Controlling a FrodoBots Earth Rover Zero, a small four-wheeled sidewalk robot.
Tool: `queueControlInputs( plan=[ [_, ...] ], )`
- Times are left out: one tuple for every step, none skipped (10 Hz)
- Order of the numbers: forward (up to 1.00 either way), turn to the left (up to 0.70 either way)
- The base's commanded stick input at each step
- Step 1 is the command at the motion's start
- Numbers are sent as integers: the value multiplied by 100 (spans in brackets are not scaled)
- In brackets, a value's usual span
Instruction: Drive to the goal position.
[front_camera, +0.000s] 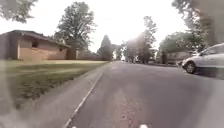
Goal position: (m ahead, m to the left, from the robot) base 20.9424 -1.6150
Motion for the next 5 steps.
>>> queueControlInputs(
  plan=[
    [100,-10],
    [100,-27],
    [100,-23],
    [100,0],
    [100,0]
  ],
)
